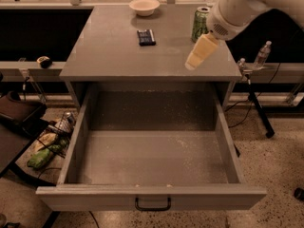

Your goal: Place rxbar blueberry into top drawer

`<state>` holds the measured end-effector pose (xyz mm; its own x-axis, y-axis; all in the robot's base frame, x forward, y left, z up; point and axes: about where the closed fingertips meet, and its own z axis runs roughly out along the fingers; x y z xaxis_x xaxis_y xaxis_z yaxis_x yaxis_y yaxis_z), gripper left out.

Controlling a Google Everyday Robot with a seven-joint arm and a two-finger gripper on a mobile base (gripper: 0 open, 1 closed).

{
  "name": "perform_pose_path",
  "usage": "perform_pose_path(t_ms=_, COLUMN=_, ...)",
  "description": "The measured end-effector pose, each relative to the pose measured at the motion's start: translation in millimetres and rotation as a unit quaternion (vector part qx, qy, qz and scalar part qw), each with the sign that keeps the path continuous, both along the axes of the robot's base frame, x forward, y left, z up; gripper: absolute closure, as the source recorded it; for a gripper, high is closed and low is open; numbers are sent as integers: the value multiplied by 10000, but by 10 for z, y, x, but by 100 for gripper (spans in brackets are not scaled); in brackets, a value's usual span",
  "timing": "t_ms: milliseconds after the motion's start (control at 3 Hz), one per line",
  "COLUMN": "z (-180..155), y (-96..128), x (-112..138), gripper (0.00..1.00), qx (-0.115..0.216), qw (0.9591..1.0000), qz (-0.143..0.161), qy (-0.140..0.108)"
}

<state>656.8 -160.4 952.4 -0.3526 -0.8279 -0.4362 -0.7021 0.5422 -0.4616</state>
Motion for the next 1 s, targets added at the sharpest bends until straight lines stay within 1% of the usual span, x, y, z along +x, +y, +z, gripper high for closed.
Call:
perform_pose_path(t_ms=333, z=12, y=220, x=539, gripper=0, qx=49, qw=9978, qz=-644, qy=176)
perform_pose_path(t_ms=667, z=143, y=365, x=607, gripper=0, qx=334, qw=9956, qz=-866, qy=136)
perform_pose_path(t_ms=1000, z=104, y=358, x=664, gripper=0, qx=376, qw=9951, qz=-909, qy=124)
